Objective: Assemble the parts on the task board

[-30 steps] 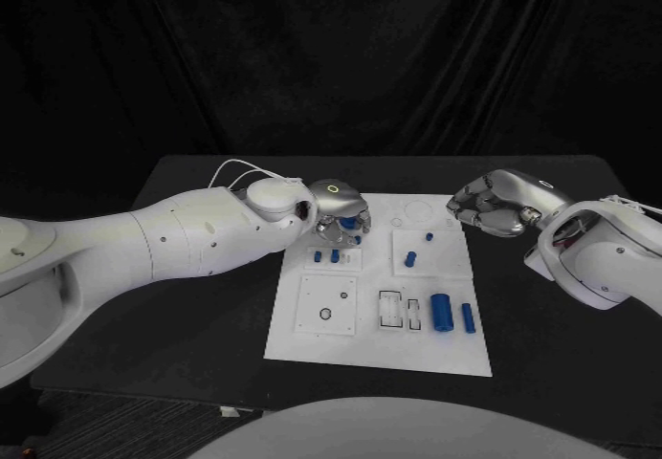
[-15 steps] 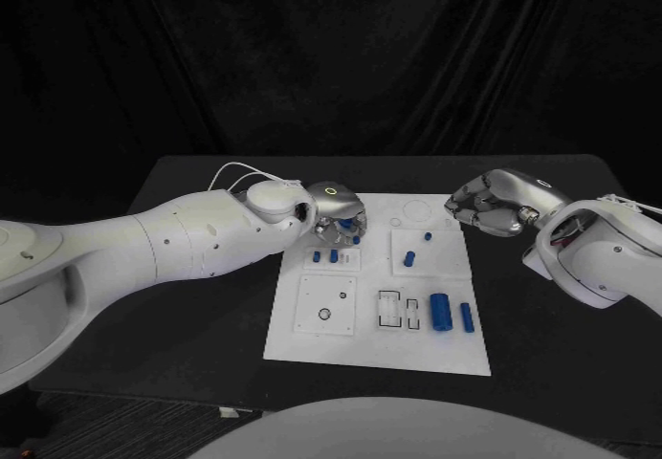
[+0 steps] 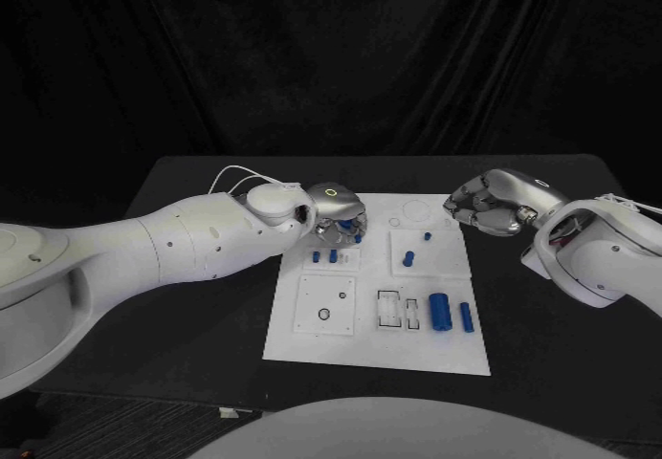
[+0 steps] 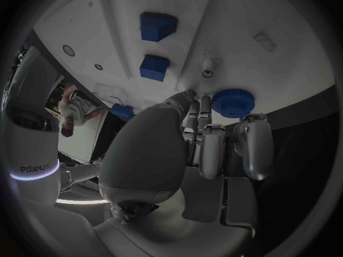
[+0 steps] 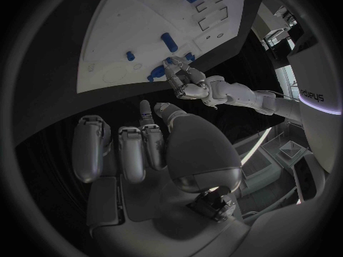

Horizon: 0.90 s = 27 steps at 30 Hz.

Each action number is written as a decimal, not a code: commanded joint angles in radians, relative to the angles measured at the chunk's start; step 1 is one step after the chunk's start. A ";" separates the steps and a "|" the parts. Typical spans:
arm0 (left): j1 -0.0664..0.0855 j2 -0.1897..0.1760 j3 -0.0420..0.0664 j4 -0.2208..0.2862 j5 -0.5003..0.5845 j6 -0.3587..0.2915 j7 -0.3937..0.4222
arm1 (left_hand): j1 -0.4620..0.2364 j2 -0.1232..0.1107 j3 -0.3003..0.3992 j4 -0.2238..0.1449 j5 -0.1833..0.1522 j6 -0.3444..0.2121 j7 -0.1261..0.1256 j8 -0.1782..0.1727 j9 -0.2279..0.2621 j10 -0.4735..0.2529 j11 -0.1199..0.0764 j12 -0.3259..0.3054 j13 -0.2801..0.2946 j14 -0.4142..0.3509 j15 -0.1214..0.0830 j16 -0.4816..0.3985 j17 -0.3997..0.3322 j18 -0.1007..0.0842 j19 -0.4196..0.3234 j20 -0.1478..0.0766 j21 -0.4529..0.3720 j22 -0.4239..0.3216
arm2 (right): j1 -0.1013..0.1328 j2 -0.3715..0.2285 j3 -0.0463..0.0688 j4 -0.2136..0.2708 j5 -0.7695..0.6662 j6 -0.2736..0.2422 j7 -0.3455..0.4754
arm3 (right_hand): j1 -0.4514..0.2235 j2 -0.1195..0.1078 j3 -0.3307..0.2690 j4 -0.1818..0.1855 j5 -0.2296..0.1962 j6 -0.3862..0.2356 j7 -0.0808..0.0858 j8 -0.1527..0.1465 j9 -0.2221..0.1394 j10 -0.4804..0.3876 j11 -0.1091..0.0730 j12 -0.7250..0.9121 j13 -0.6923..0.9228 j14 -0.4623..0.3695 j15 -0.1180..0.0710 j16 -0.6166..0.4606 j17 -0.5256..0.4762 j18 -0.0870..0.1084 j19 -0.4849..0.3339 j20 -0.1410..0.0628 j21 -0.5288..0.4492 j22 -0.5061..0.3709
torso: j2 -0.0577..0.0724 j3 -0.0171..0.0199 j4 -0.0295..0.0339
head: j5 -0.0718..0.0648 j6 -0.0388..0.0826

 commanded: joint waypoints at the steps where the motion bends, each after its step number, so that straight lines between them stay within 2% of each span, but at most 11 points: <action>1: -0.003 0.002 0.001 -0.002 -0.008 -0.015 0.025 | -0.012 -0.002 0.006 0.000 -0.001 -0.010 -0.002 -0.008 -0.002 0.009 -0.002 -0.009 -0.004 0.003 -0.005 -0.007 0.053 0.010 -0.006 -0.004 -0.008 0.190 | -0.001 0.001 0.001 -0.001 -0.002 0.001 -0.013 | 0.005 -0.008 0.006 0.002 0.007 -0.003 0.000 -0.003 -0.001 -0.007 -0.001 -0.004 0.079 0.087 -0.005 0.003 0.181 0.010 0.012 -0.005 -0.005 0.198 | 0.000 0.0005 0.0007 | 0.000 0.000; 6: -0.004 0.002 0.001 -0.003 -0.008 -0.008 0.025 | -0.014 -0.003 0.012 -0.001 0.001 -0.008 -0.006 -0.010 -0.005 0.017 -0.005 -0.021 -0.015 -0.002 -0.007 -0.014 0.042 0.011 -0.010 -0.005 -0.015 0.188 | -0.001 0.003 0.001 -0.004 -0.002 0.007 -0.016 | 0.006 -0.007 0.007 0.001 0.007 -0.003 0.000 -0.003 -0.001 -0.009 -0.001 -0.005 0.077 0.087 -0.005 0.002 0.180 0.011 0.011 -0.006 -0.009 0.197 | 0.000 0.0004 0.0007 | 0.001 0.000; 9: -0.004 0.001 0.001 -0.003 -0.008 -0.008 0.030 | -0.011 0.002 0.021 -0.012 0.023 0.030 -0.015 0.008 0.001 0.044 -0.011 -0.025 -0.024 -0.004 -0.010 -0.018 0.036 0.012 -0.011 -0.007 -0.019 0.187 | -0.001 0.004 0.001 -0.005 -0.002 0.011 -0.019 | 0.009 -0.006 0.010 -0.001 0.007 -0.003 0.000 -0.003 -0.001 -0.009 -0.001 -0.006 0.075 0.086 -0.005 0.002 0.179 0.011 0.010 -0.006 -0.011 0.196 | 0.000 0.0005 0.0007 | 0.001 0.000; 15: -0.004 -0.007 0.001 0.003 -0.008 -0.023 0.042 | -0.005 0.006 0.026 -0.030 0.043 0.076 -0.009 0.030 0.010 0.086 -0.016 -0.023 -0.030 -0.006 -0.014 -0.022 0.028 0.012 -0.011 -0.010 -0.020 0.188 | -0.001 0.005 0.001 -0.005 -0.002 0.018 -0.024 | 0.011 -0.005 0.012 -0.003 0.007 -0.002 0.000 -0.003 -0.001 -0.010 -0.002 -0.008 0.073 0.086 -0.005 0.001 0.177 0.012 0.009 -0.006 -0.012 0.196 | 0.000 0.0004 0.0007 | 0.002 0.000; 16: -0.004 -0.009 0.001 0.005 -0.008 -0.027 0.043 | -0.003 0.009 0.027 -0.037 0.057 0.094 -0.009 0.039 0.014 0.103 -0.018 -0.021 -0.030 -0.006 -0.015 -0.024 0.024 0.012 -0.010 -0.011 -0.019 0.188 | -0.001 0.005 0.001 -0.006 -0.002 0.019 -0.025 | 0.012 -0.005 0.013 -0.003 0.007 -0.002 0.000 -0.003 -0.001 -0.010 -0.002 -0.008 0.073 0.086 -0.005 0.001 0.176 0.012 0.009 -0.006 -0.013 0.195 | 0.000 0.0004 0.0007 | 0.003 0.000; 19: -0.004 -0.018 0.001 0.012 -0.008 -0.036 0.041 | -0.005 0.008 0.027 -0.039 0.062 0.099 -0.008 0.041 0.015 0.108 -0.018 -0.022 -0.032 -0.008 -0.016 -0.026 0.019 0.012 -0.010 -0.011 -0.020 0.188 | -0.001 0.006 0.001 -0.006 -0.002 0.023 -0.026 | 0.012 -0.005 0.013 -0.003 0.007 -0.002 0.000 -0.003 -0.001 -0.010 -0.002 -0.008 0.073 0.086 -0.005 0.001 0.176 0.012 0.009 -0.006 -0.013 0.195 | 0.000 0.0006 0.0009 | 0.000 0.000; 27: 0.000 -0.058 0.001 0.051 -0.008 -0.061 0.025 | -0.010 0.009 0.027 -0.041 0.063 0.101 -0.005 0.040 0.014 0.116 -0.017 -0.026 -0.035 -0.014 -0.016 -0.036 0.003 0.012 -0.011 -0.012 -0.023 0.187 | -0.001 0.009 0.001 -0.009 -0.002 0.034 -0.033 | 0.014 -0.003 0.015 -0.005 0.007 -0.002 0.000 -0.003 -0.001 -0.011 -0.002 -0.010 0.070 0.085 -0.005 0.000 0.173 0.012 0.008 -0.006 -0.014 0.195 | 0.000 0.0006 0.0010 | 0.002 0.000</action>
